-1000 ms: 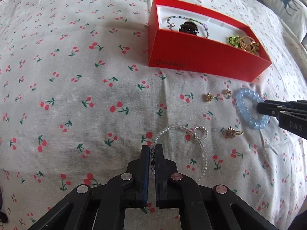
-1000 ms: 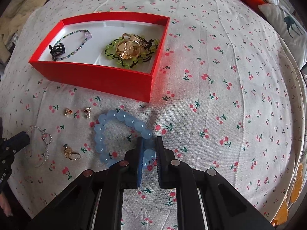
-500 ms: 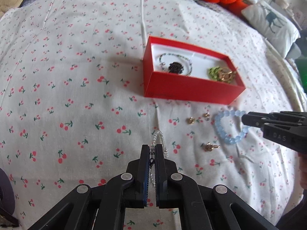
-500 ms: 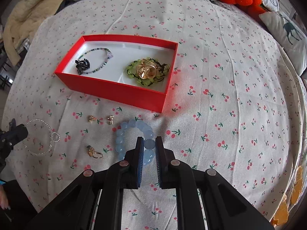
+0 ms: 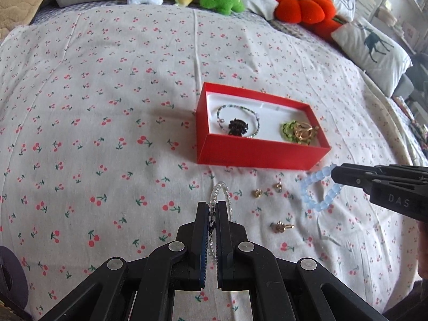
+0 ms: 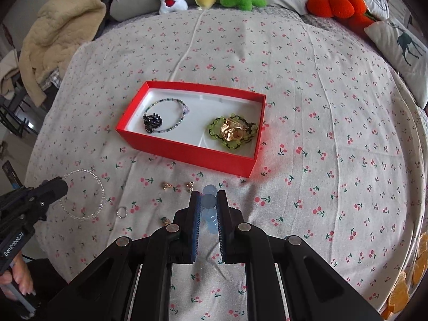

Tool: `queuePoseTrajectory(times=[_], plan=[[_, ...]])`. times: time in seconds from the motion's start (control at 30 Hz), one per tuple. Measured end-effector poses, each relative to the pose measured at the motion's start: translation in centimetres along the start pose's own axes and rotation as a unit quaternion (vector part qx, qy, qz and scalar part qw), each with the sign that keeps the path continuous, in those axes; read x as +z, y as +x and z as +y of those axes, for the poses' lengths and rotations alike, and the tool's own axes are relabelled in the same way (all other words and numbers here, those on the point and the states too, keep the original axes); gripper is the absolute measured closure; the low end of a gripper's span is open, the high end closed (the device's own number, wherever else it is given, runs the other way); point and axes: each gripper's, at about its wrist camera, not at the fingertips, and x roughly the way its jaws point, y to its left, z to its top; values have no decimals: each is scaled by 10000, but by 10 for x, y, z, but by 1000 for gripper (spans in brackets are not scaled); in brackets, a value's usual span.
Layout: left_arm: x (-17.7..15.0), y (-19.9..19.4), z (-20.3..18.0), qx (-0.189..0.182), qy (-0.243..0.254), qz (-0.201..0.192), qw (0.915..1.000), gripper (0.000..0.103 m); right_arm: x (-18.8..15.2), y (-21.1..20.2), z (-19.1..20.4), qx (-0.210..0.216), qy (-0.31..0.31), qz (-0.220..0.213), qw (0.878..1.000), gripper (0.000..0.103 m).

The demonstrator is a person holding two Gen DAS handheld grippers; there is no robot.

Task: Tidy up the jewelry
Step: 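Lift both bracelets and carry them over the red box with both tools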

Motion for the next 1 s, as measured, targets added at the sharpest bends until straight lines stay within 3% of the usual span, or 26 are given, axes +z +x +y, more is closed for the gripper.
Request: queuePoseTrajectory(times=[0.47,1.0], plan=[[38,16,-2,-151,-467,-253,9985,103,26,-25,0,242,400,-501,9976,90],[76,54,-14,-650,-839,-583,9926,103,66,-30,-8,657,929,-1062,9878,90]])
